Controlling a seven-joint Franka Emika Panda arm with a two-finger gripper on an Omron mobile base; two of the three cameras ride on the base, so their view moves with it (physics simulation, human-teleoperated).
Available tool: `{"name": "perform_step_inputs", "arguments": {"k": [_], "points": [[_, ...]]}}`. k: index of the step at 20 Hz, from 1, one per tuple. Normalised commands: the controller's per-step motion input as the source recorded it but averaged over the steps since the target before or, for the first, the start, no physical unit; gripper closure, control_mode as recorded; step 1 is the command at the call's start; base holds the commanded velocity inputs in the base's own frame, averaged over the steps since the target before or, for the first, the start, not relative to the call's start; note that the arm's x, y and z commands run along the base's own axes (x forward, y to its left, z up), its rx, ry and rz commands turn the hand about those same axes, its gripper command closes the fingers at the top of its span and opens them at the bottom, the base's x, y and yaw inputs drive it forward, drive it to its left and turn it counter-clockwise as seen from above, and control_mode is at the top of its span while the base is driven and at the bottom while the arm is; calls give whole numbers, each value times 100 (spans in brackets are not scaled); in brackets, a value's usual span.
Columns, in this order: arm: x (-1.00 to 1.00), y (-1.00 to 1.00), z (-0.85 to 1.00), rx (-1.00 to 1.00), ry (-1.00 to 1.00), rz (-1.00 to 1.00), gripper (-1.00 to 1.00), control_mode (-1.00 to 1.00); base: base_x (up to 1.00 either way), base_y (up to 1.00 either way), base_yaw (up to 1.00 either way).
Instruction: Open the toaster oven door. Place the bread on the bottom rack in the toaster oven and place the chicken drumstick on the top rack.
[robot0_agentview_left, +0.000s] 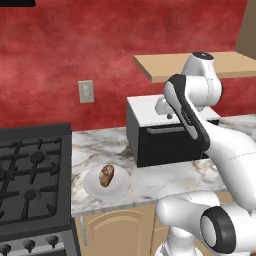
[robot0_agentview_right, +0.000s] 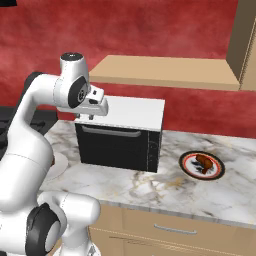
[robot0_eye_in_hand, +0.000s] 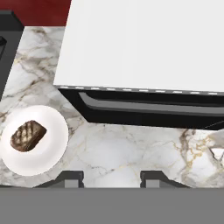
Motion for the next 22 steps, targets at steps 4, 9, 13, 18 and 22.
{"name": "perform_step_inputs", "arguments": {"k": [4,9,13,18,22], "points": [[-23,0,0,1,-7,0,-100,-100,0,0,0],[-36,0,-5,0,-2,0,-100,-100,0,0,0],[-6,29,-6,-3,0,-1,-100,-100,0,0,0],[-1,47,-4,-5,0,-5,-100,-100,0,0,0],[-1,34,-6,-4,0,-4,-100,-100,0,0,0]]}}
